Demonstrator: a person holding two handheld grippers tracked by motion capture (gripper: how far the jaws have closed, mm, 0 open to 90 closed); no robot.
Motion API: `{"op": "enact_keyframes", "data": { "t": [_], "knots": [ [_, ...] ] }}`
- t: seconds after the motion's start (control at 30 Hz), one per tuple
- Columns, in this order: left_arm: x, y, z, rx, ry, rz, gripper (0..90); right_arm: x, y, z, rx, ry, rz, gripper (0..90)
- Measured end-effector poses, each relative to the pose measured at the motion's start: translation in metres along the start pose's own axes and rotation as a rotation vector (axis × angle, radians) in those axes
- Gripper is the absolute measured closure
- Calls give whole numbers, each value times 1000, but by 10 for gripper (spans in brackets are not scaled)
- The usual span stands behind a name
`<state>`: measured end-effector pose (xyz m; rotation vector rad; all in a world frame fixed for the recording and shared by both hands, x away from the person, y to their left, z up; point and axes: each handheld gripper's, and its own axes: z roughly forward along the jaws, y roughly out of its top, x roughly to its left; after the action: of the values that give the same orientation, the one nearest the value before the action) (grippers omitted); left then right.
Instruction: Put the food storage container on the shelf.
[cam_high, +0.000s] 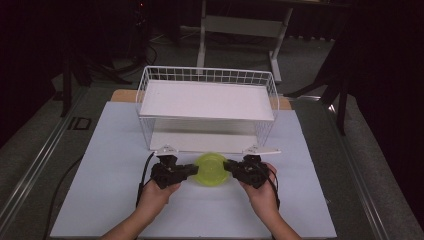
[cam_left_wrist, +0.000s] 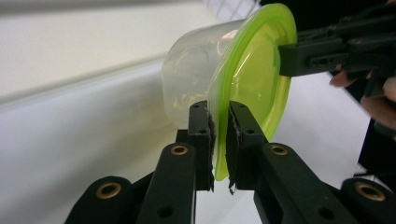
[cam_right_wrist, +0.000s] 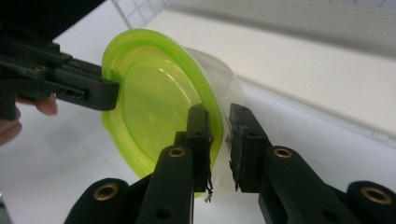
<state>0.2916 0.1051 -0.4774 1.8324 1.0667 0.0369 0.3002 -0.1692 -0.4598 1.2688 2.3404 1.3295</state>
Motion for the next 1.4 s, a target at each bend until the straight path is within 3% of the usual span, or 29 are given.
{"op": "enact_keyframes", "data": {
  "t": [0.23, 0.6, 0.83, 0.9, 1.1, 1.4],
  "knots": [
    [17, 7, 8, -47, 34, 31, 818, -7, 13, 17, -10, -24, 19, 790],
    [35, 7, 25, -56, 62, 3, 815, -17, 17, 41, 2, -64, 22, 788],
    [43, 12, 33, -63, 81, 8, 813, -23, 22, 50, -7, -90, 14, 784],
    [45, 12, 35, -64, 85, 4, 813, -25, 24, 53, -13, -88, -1, 783],
    [54, 12, 39, -71, 81, -16, 811, -30, 23, 62, -18, -87, 16, 783],
    [59, 16, 42, -102, 77, -8, 781, -35, 31, 66, -50, -77, 43, 778]
  ]
}}
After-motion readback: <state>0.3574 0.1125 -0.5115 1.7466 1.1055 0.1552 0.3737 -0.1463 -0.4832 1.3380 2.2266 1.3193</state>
